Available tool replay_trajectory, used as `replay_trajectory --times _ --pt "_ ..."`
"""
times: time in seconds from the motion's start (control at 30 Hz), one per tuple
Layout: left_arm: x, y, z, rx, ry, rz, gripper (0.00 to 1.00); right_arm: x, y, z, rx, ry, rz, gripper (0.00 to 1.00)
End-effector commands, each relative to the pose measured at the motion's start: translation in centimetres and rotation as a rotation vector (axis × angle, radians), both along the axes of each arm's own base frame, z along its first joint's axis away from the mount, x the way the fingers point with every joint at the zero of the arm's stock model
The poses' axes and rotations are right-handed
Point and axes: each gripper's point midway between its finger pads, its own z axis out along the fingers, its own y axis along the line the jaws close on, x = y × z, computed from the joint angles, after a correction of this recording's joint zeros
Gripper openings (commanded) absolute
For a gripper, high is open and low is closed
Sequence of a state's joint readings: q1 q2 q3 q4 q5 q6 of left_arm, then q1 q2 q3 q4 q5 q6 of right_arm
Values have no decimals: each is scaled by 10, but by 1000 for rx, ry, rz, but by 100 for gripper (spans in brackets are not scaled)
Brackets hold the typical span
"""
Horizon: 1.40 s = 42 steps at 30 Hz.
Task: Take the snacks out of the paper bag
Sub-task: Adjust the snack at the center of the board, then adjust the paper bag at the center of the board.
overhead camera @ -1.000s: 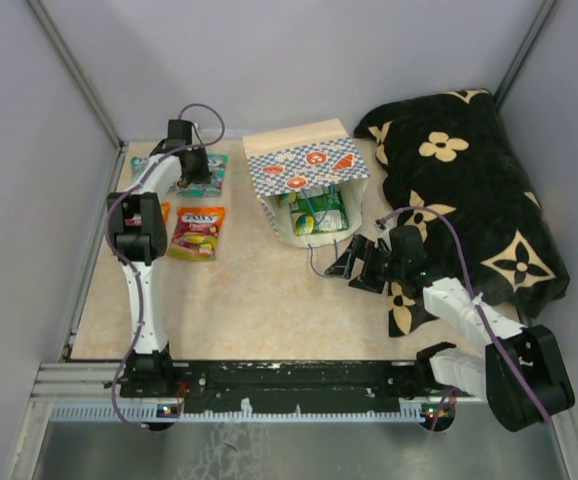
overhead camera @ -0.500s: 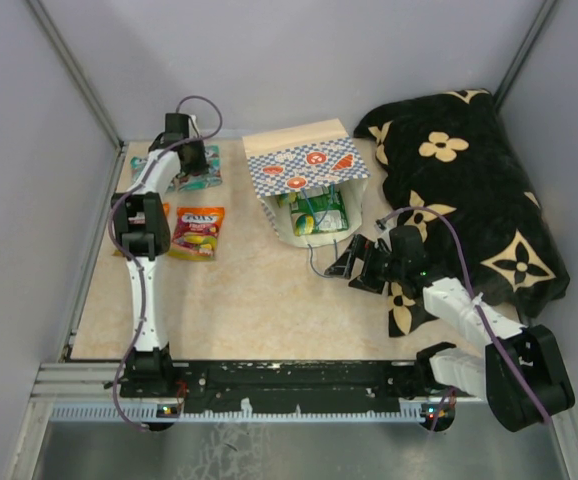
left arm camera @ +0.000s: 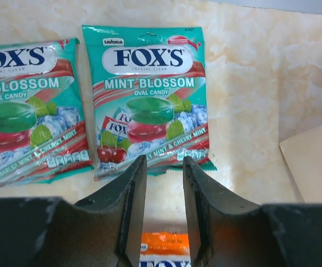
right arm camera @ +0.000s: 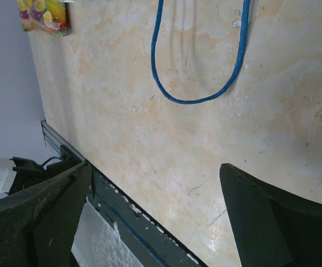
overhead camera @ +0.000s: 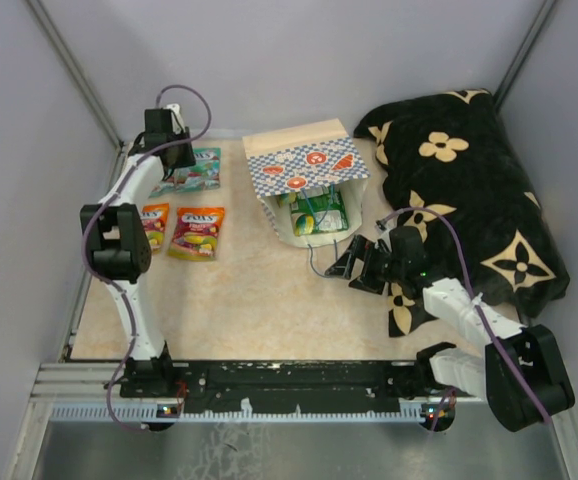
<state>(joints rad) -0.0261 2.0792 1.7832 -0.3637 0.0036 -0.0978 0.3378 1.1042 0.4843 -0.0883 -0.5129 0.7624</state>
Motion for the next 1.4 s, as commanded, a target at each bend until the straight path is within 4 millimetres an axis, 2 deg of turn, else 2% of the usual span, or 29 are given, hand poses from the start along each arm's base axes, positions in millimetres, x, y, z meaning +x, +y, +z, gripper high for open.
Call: replay_trajectory --times 0.0,0.1,0.2,0.33,0.47,0.53,0.6,0.73,0.77,0.8,0.83,0.87,0.97,1.07,1.13,1.23,1.37 --pt "5 6 -58 10 87 28 38 5 3 6 14 -43 8 99" --pt "9 5 -87 -3 145 34 36 4 2 4 10 -41 6 99" --pt "5 3 -107 -13 205 36 36 3 1 3 7 -38 4 99" --pt "3 5 -109 -13 210 47 35 4 2 3 8 -39 3 99" --pt "2 5 -99 -10 195 50 36 5 2 3 11 -35 5 99" --pt "4 1 -86 -25 175 30 36 6 2 3 8 -40 5 99" --pt "4 -7 -65 -52 139 -8 39 7 1 3 -4 -44 2 99" --pt "-1 -17 -7 -78 37 -51 47 16 -4 13 -38 -100 -16 99" --pt "-4 -19 9 -82 1 -62 65 19 -5 17 -46 -120 -27 99" --pt "-9 -23 23 -87 -31 -74 77 23 -7 21 -50 -140 -41 99" --pt "-15 -26 37 -96 -69 -89 83 27 -8 26 -51 -163 -54 99" --pt "-23 -30 50 -109 -106 -107 97 31 -9 28 -50 -178 -71 99" --pt "-52 -39 80 -146 -212 -151 100 43 -9 32 -22 -191 -140 97" --pt "-84 -48 101 -194 -322 -189 100 60 -1 40 101 -175 -237 93" --pt "-111 -58 107 -244 -373 -230 100 72 9 46 180 -157 -274 91" --pt "-141 -67 113 -295 -414 -267 100 91 23 63 258 -162 -338 88" --pt "-173 -67 111 -313 -446 -262 100 113 29 73 363 -159 -502 84"
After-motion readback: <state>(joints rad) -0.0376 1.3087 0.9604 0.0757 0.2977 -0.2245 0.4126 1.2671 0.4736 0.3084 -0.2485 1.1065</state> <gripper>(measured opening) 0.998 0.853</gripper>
